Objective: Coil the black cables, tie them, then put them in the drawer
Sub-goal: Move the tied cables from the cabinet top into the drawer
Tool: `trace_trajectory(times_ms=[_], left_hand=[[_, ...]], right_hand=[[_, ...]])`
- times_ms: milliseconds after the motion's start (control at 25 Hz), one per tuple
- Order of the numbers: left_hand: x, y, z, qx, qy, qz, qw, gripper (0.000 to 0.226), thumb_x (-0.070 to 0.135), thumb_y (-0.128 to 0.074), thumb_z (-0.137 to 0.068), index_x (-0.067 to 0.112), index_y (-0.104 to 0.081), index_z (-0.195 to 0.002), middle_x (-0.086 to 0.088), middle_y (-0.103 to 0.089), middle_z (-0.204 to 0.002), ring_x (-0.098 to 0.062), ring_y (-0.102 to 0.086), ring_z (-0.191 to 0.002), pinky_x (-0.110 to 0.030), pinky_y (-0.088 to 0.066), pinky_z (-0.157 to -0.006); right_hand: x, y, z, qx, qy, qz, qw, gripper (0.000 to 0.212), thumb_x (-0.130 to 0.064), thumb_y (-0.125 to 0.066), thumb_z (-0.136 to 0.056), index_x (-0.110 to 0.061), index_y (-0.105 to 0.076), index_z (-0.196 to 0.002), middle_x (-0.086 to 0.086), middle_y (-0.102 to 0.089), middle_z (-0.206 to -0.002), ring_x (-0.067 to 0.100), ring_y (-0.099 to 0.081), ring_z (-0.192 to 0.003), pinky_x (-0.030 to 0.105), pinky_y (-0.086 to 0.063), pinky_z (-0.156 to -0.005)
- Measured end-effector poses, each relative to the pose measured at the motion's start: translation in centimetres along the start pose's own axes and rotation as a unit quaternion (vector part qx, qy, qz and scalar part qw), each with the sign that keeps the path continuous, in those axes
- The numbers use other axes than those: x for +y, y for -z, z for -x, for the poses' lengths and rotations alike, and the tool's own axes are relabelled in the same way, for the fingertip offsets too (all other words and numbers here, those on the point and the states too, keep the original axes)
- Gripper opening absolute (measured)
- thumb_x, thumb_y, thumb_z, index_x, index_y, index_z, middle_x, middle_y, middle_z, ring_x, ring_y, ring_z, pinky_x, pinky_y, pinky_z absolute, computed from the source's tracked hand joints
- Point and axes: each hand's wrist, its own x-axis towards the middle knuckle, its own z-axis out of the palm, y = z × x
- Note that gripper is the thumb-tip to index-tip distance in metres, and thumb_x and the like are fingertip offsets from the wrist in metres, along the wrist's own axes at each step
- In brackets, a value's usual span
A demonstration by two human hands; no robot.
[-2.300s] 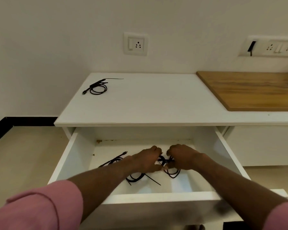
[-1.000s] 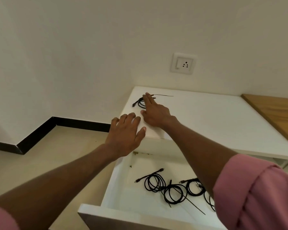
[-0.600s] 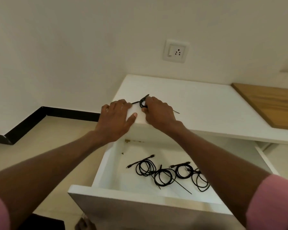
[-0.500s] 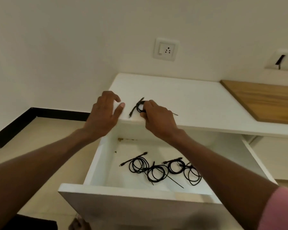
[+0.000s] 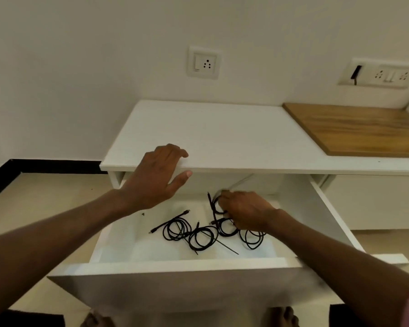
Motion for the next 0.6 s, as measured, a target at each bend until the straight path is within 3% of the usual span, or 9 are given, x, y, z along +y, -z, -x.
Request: trace_trajectory(times_ms=[120, 200, 280, 360, 440, 520, 600], left_hand=[[0.9, -0.5, 0.3, -0.014, -0.006, -0.044, 0.999, 0.048, 0.054, -0.04, -0.103, 0.019, -0.051, -0.134, 0.002, -0.051, -0.129, -0.019, -0.051, -0.117, -0.039, -0.04, -0.101], [2.0, -0.2, 0.4, -0.015, -0.009, -0.034, 0.999, 0.05, 0.054, -0.041, -0.103, 0.017, -0.05, -0.135, 0.0, -0.05, -0.131, -0.021, -0.05, -0.122, -0.041, -0.041, -0.105], [3.7, 0.6, 0.6, -0.039, -0.022, 0.002, 0.999, 0.061, 0.062, -0.041, -0.102, 0.017, -0.045, -0.143, -0.002, -0.046, -0.142, -0.02, -0.043, -0.134, -0.041, -0.038, -0.113], [5.9, 1.8, 1.1, -0.116, -0.02, 0.061, 0.991, 0.089, 0.078, -0.041, -0.093, 0.018, -0.028, -0.157, -0.001, -0.027, -0.161, -0.018, -0.022, -0.151, -0.038, -0.023, -0.124], [8.2, 3.1, 1.9, -0.23, 0.005, 0.115, 0.966, 0.119, 0.09, -0.047, -0.078, 0.022, 0.0, -0.164, 0.007, 0.006, -0.171, -0.013, 0.011, -0.158, -0.04, -0.003, -0.127], [10.0, 3.6, 3.0, -0.326, 0.012, 0.1, 0.94, 0.142, 0.095, -0.055, -0.066, 0.025, 0.026, -0.159, 0.012, 0.034, -0.165, -0.013, 0.037, -0.15, -0.044, 0.013, -0.124], [10.7, 3.3, 4.0, -0.36, 0.012, 0.068, 0.93, 0.153, 0.097, -0.06, -0.059, 0.025, 0.037, -0.153, 0.012, 0.046, -0.159, -0.014, 0.046, -0.144, -0.051, 0.016, -0.124]], right_hand=[[-0.2, -0.9, -0.2, -0.116, -0.01, -0.035, 0.993, 0.047, -0.035, -0.074, -0.091, -0.019, -0.052, -0.129, -0.003, -0.045, -0.134, 0.029, -0.067, -0.091, 0.035, -0.042, -0.066], [-0.1, -0.1, -0.1, -0.056, -0.025, -0.075, 0.995, 0.048, -0.037, -0.075, -0.09, -0.025, -0.052, -0.129, -0.006, -0.043, -0.136, 0.024, -0.065, -0.086, 0.033, -0.046, -0.067], [-0.2, 1.2, 0.2, 0.056, -0.028, -0.112, 0.992, 0.031, -0.043, -0.068, -0.094, -0.028, -0.056, -0.12, -0.008, -0.05, -0.128, 0.02, -0.062, -0.079, 0.037, -0.054, -0.069], [-0.7, 2.8, 0.7, 0.155, -0.02, -0.162, 0.974, 0.027, -0.051, -0.061, -0.097, -0.029, -0.059, -0.113, -0.01, -0.053, -0.118, 0.013, -0.057, -0.076, 0.036, -0.054, -0.066], [-1.4, 4.4, 1.4, 0.21, 0.0, -0.187, 0.96, 0.032, -0.055, -0.06, -0.098, -0.027, -0.061, -0.113, -0.01, -0.053, -0.117, 0.008, -0.054, -0.084, 0.029, -0.05, -0.067], [-1.7, 5.4, 2.0, 0.22, 0.023, -0.18, 0.959, 0.035, -0.057, -0.059, -0.098, -0.025, -0.065, -0.112, -0.006, -0.053, -0.123, 0.011, -0.054, -0.101, 0.032, -0.052, -0.075], [-1.4, 5.6, 2.4, 0.194, 0.039, -0.158, 0.967, 0.041, -0.063, -0.057, -0.096, -0.026, -0.068, -0.111, -0.003, -0.05, -0.135, 0.015, -0.05, -0.122, 0.04, -0.052, -0.091]])
